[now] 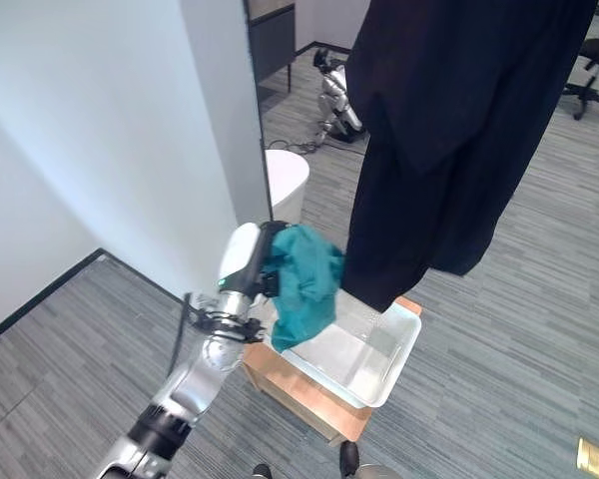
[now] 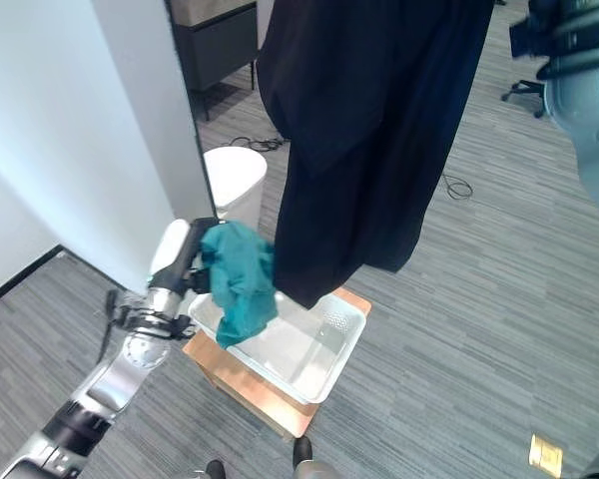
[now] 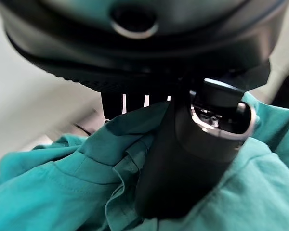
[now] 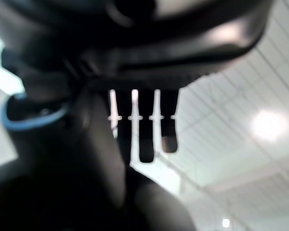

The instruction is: Pick up bed clothes into laundry basket.

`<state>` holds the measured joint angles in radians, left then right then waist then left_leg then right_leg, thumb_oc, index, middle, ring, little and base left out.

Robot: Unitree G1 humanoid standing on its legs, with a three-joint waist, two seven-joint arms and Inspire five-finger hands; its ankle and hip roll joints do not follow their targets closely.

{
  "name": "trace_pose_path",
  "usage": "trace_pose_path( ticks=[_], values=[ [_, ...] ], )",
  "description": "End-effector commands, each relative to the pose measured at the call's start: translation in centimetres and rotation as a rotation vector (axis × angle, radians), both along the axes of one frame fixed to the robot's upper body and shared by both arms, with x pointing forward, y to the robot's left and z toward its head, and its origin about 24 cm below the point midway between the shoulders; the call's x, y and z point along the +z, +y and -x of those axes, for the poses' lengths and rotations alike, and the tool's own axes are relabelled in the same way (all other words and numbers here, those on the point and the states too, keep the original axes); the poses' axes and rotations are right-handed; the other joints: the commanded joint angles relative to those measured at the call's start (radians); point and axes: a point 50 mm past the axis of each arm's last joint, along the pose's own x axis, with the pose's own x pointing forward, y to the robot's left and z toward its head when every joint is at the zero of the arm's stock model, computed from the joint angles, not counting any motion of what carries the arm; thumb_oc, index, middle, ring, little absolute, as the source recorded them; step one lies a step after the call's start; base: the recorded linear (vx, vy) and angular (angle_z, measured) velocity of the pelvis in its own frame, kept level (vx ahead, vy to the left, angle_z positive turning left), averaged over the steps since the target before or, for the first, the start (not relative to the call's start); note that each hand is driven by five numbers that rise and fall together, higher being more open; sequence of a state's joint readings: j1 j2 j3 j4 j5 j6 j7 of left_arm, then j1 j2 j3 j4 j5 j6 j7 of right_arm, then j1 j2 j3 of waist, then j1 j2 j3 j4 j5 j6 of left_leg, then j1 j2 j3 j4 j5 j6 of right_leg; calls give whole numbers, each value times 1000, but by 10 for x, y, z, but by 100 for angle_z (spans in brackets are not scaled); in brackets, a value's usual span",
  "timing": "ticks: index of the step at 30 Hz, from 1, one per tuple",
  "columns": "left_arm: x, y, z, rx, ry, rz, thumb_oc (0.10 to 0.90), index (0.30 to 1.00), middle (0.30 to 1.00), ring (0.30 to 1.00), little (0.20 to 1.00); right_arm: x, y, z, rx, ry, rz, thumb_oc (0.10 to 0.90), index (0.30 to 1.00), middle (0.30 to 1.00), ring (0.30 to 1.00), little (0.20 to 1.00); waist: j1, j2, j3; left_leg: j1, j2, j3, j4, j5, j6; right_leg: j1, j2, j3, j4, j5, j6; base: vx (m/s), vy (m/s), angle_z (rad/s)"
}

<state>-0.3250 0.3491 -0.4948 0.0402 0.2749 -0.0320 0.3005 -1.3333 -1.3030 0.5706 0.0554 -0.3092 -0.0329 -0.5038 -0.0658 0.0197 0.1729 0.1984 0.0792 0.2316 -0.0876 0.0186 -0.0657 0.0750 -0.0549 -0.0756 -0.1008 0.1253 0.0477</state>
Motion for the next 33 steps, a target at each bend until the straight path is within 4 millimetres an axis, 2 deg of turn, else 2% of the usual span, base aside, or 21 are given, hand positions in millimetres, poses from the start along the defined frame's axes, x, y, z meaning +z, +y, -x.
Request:
trace_pose_path(
  ticks=[1, 5, 8, 11, 13, 14, 15, 18, 19, 20, 21, 22, 23, 28, 33],
  values=[
    [57, -20, -8, -117, -252, 67, 400, 300, 300, 300, 300, 39, -11, 19, -8, -176, -137, 400, 300, 300, 300, 300, 2, -47, -113, -68, 57, 1, 0, 6, -47, 118, -108, -74, 15, -175, 120, 17, 16, -16],
    [50, -26, -20, -88, -246, -16, 400, 300, 300, 300, 300, 38, -12, 20, -26, -170, -119, 400, 300, 300, 300, 300, -20, -40, -104, -70, 59, 11, 0, 0, -46, 103, -110, -61, 15, -170, 126, 4, 22, -14],
    [29, -21, -35, -7, -201, -168, 400, 300, 300, 300, 300, 34, -17, 20, -43, -153, -114, 400, 300, 300, 300, 300, -37, -39, -102, -73, 63, 24, 0, -5, -47, 91, -110, -51, 14, -165, 130, 24, 15, -7],
    [10, -7, -48, 85, -159, -332, 400, 300, 300, 300, 300, 26, -26, 22, -74, -125, -107, 400, 300, 300, 300, 300, -55, -41, -94, -86, 69, 38, 0, -6, -52, 63, -110, -41, 14, -155, 133, -1, 21, -8],
    [9, -5, -51, 97, -162, -370, 400, 300, 300, 300, 300, 25, -30, 22, -84, -121, -108, 400, 300, 300, 300, 300, -56, -43, -95, -91, 69, 43, 0, -7, -52, 55, -110, -37, 14, -152, 134, -16, 23, -14],
    [-4, -2, -54, 106, -135, -477, 400, 300, 300, 300, 300, 23, -37, 23, -102, -111, -127, 400, 300, 300, 300, 300, -68, -42, -93, -97, 69, 50, 0, -11, -52, 41, -109, -31, 14, -149, 137, 3, 25, -16],
    [-4, -2, -54, 105, -136, -479, 400, 300, 300, 300, 300, 23, -38, 23, -102, -111, -129, 400, 300, 300, 300, 300, -67, -43, -94, -97, 70, 50, 0, -12, -52, 40, -109, -31, 14, -149, 137, 5, 38, -12],
    [-31, -5, -55, 90, -49, -611, 400, 300, 300, 300, 300, 20, -45, 24, -125, -100, -140, 400, 300, 300, 300, 300, -75, -44, -85, -104, 67, 51, 0, -15, -50, 29, -111, -28, 14, -145, 139, -6, 39, 0],
    [-31, -6, -55, 89, -50, -612, 400, 300, 300, 300, 300, 19, -46, 24, -126, -99, -140, 400, 300, 300, 300, 300, -73, -44, -85, -105, 67, 51, 0, -15, -50, 29, -111, -29, 14, -145, 140, 0, 0, 0],
    [-38, -6, -55, 88, -22, -625, 740, 811, 811, 811, 811, 19, -47, 24, -130, -100, -143, 400, 300, 300, 300, 300, -75, -45, -82, -107, 66, 50, 0, -15, -50, 25, -112, -28, 14, -144, 140, -33, 23, 0],
    [-54, -11, -49, 50, 40, -651, 800, 900, 900, 900, 900, 19, -47, 24, -129, -100, -147, 400, 300, 300, 300, 300, -75, -47, -79, -112, 63, 51, 0, -18, -48, 18, -114, -23, 14, -140, 141, -33, 23, -3],
    [-55, -11, -49, 49, 40, -651, 800, 900, 900, 900, 900, 19, -47, 24, -130, -100, -148, 400, 300, 300, 300, 300, -75, -47, -79, -113, 63, 52, 0, -18, -48, 17, -114, -23, 14, -140, 141, 0, 0, 0],
    [-69, -13, -40, 24, 98, -646, 800, 900, 900, 900, 900, 18, -46, 25, -125, -105, -150, 400, 300, 300, 300, 300, -71, -49, -77, -114, 62, 53, 0, -21, -46, 15, -114, -22, 14, -140, 143, 0, 0, 0],
    [-77, -12, -31, 21, 138, -595, 800, 900, 900, 900, 900, 21, -47, 29, -125, -132, -158, 400, 300, 300, 300, 300, -53, -60, -76, -113, 59, 47, 0, -23, -43, 18, -118, -26, 14, -140, 143, 0, 0, 0],
    [-85, 4, -32, 75, 196, -597, 800, 900, 900, 900, 900, 26, -39, 33, -109, -155, -144, 400, 300, 300, 300, 300, -34, -70, -84, -106, 56, 33, 0, -26, -42, 35, -118, -40, 14, -142, 139, -1, -3, 2]
  ],
)
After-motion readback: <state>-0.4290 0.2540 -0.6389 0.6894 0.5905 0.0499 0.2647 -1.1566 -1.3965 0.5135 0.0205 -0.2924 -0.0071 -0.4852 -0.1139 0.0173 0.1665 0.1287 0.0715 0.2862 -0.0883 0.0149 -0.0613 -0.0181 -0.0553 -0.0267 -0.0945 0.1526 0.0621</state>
